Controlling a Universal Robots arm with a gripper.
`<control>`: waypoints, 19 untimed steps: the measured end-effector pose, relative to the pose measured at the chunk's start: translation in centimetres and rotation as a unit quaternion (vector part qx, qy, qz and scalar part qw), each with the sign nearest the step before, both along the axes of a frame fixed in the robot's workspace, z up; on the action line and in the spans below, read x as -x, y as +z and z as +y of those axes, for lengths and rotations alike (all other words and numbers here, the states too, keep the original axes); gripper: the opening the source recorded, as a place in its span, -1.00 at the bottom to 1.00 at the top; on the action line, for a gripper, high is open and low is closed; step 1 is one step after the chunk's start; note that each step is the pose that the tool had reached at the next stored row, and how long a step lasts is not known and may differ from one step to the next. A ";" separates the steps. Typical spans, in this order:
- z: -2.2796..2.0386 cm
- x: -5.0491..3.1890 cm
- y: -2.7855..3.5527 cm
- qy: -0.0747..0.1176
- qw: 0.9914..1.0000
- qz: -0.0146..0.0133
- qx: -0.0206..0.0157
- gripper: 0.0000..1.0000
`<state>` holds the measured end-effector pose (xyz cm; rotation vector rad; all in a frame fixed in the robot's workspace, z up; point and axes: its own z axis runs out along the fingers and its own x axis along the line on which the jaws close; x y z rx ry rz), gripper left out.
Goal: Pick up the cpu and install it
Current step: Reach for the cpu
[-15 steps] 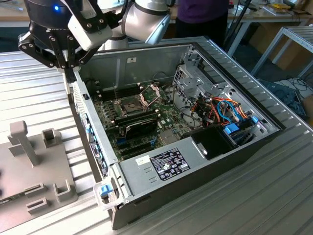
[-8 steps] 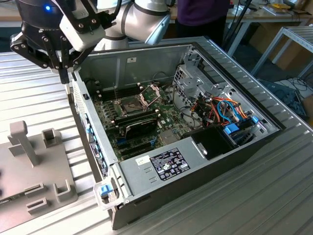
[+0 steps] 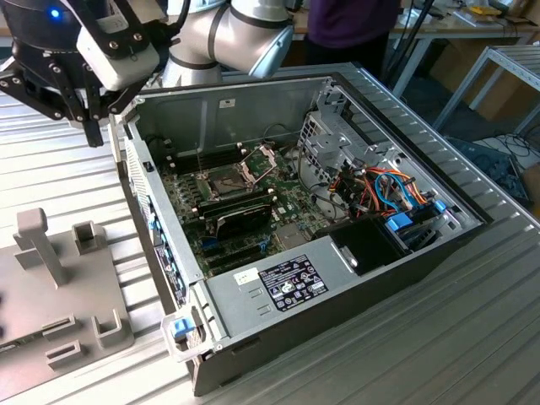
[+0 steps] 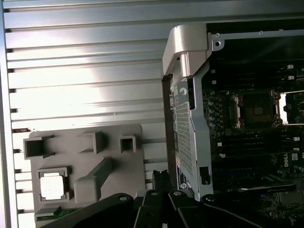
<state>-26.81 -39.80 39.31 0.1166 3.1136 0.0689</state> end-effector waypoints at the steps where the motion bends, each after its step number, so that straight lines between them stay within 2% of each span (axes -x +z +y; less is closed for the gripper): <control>1: 0.01 0.19 0.00 0.000 1.000 0.000 0.000 -0.79; 19: 0.22 5.04 -0.02 0.000 1.000 0.000 0.000 -0.79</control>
